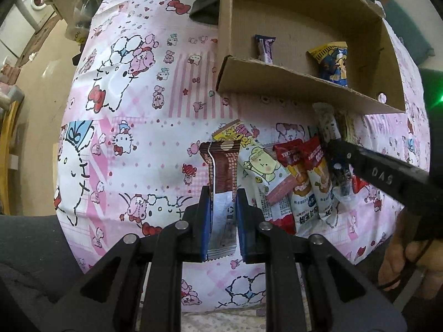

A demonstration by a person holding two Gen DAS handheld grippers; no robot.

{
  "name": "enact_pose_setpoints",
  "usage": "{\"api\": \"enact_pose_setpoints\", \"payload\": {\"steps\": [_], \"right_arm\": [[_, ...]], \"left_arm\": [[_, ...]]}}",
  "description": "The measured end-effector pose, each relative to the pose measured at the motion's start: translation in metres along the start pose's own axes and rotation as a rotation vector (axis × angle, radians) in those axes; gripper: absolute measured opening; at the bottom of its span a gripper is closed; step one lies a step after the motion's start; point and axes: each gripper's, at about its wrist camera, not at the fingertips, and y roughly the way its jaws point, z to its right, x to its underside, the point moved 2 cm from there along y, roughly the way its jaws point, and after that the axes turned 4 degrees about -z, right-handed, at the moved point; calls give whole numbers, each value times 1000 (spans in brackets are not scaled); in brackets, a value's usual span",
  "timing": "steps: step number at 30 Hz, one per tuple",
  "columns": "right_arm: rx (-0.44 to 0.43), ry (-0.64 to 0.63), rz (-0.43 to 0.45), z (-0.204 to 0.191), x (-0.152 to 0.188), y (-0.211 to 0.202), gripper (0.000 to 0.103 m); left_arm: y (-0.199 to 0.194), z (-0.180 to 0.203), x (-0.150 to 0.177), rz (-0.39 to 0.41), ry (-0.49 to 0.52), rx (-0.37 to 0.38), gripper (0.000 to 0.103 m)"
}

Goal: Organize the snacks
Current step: 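Grasp the brown chocolate bar with the left gripper while the right grasps a white-blue bar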

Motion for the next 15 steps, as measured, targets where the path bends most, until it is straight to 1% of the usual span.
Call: {"api": "enact_pose_setpoints", "payload": {"steps": [2,4,8,10,14,15], "right_arm": [[-18,16,9,3,4,-4,18],[-75,50,25,9,6,-16,18],[-157,85,61,16,22,-45,18],[-173,90,74,15,26,-54,18],[-227,102,72,20,38,-64,18],[-258,115,68,22,41,-65,18]], "left_arm": [[-1,2,-1,5,0,3,14],[-3,2,-1,11,-3,8,14],[-5,0,-2,20,-9,10,14],[-5,0,-3,22,-11,8,14],[-6,-1,-3,31,-10,-4,14],[-6,-1,-4,35,-11,-7,14]]}}
